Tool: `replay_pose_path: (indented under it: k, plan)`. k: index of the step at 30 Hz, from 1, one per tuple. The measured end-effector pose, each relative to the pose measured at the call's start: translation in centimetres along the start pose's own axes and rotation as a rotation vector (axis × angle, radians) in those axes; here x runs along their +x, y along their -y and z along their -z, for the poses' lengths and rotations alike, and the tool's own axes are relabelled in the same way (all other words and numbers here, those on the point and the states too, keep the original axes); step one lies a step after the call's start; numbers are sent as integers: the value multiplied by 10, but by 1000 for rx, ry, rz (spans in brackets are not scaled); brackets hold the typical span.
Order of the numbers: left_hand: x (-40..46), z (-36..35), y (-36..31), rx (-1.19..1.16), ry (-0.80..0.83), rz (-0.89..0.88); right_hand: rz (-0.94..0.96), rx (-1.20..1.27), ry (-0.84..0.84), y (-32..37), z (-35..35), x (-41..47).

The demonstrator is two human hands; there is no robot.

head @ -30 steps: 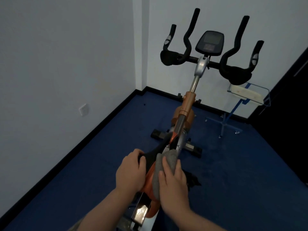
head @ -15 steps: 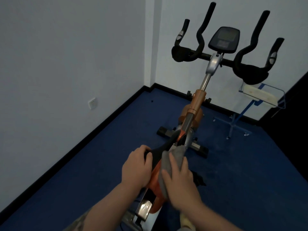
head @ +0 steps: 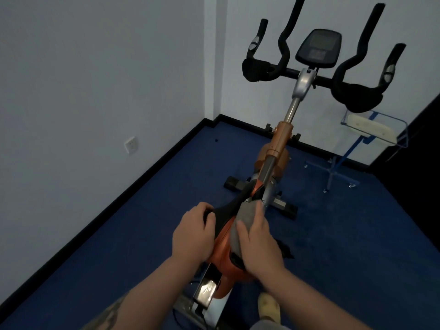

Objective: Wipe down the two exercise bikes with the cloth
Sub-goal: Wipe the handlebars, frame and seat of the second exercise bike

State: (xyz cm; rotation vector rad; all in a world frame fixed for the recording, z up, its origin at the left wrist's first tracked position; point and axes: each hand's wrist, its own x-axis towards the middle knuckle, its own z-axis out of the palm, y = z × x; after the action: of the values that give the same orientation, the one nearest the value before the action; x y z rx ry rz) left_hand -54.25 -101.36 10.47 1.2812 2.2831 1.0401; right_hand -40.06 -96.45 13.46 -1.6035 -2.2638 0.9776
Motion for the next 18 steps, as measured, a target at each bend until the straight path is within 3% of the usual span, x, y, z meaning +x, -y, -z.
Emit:
replay_pose_path:
  k: [5,10,13,18]
  plan:
    - [-4,-1,0,-5,-10,4,-154,136,-6,-2,0,0]
    - [-3,-2,2,3,-22,11,-87,75,-28,-8,-15,-26]
    - [-3,-2,2,0,-24,23,-29,11,-79,-3,-13,-1]
    - [-5,-1,-3,23,-40,66,-94,108,-84,-2,-7,71]
